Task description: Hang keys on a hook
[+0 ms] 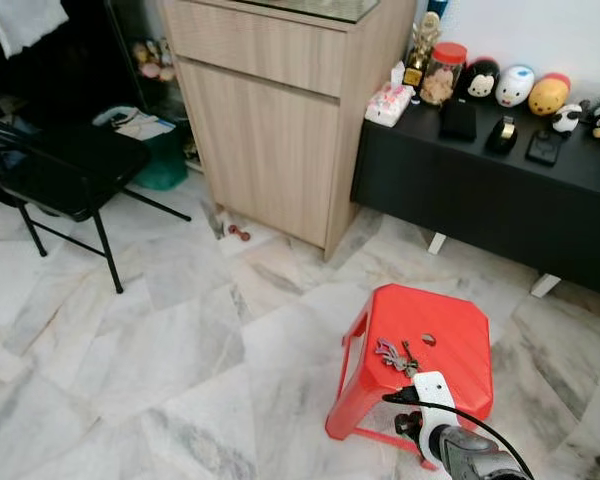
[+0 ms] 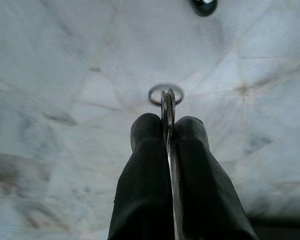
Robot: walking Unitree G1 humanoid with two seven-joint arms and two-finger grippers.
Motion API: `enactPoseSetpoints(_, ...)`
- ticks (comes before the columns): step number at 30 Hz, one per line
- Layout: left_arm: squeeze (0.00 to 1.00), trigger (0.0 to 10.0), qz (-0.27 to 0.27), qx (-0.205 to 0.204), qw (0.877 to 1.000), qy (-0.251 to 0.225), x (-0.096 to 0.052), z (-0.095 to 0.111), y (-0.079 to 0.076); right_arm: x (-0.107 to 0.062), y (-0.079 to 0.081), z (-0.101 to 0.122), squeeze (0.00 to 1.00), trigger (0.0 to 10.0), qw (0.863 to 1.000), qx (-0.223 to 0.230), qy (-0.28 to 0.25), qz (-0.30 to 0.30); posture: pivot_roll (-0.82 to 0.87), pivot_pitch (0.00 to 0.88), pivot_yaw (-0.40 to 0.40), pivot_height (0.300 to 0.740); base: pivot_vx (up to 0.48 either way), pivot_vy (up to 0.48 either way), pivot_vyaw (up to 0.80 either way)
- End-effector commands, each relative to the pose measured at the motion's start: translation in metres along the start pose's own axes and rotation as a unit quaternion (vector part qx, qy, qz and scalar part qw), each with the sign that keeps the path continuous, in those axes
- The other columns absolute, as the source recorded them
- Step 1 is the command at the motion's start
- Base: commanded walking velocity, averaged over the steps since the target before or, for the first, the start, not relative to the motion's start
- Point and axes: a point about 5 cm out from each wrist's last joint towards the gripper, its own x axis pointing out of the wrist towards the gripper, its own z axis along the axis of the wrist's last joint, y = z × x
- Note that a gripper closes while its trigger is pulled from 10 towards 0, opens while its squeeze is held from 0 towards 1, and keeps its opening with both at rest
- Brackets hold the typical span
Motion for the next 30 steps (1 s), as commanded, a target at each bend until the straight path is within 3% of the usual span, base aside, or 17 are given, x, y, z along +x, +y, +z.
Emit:
enactPoseSetpoints(1, 0.00, 10.0, -0.003, -0.018, 1.000, 0.001, 0.001, -0.003, -0.006, -0.001, -0.002, -0.020, 0.00, 10.0, 1.000, 0.006, 0.026, -0.009, 0.01, 0.102, -0.031, 0.740, 0.000, 0.000, 0.00)
enactPoseSetpoints(6, 0.00, 10.0, 0.014, -0.077, 0.996, -0.047, 0.004, 0.023, -0.014, -0.002, 0.002, -0.045, 0.00, 10.0, 0.998, 0.034, 0.050, -0.023, 0.01, 0.087, -0.033, 0.740, 0.000, 0.000, 0.00)
enactPoseSetpoints(12, 0.00, 10.0, 0.020, -0.074, 0.996, -0.055, 0.005, 0.035, -0.019, -0.002, 0.006, -0.055, 0.00, 10.0, 0.995, 0.076, 0.053, -0.033, 0.00, 0.076, -0.029, 0.740, 0.000, 0.000, 0.00)
enactPoseSetpoints(19, 0.00, 10.0, 0.018, -0.079, 0.995, -0.050, 0.007, 0.028, -0.027, -0.002, 0.010, -0.061, 0.00, 10.0, 0.994, 0.072, 0.066, -0.042, 0.00, 0.065, -0.034, 0.740, 0.000, 0.000, 0.00)
enactPoseSetpoints(30, 0.00, 10.0, 0.014, -0.091, 0.994, -0.051, 0.007, 0.026, -0.032, -0.003, 0.010, -0.069, 0.00, 10.0, 0.991, 0.102, 0.070, -0.052, -0.01, 0.047, -0.029, 0.740, 0.000, -0.094, 0.00)
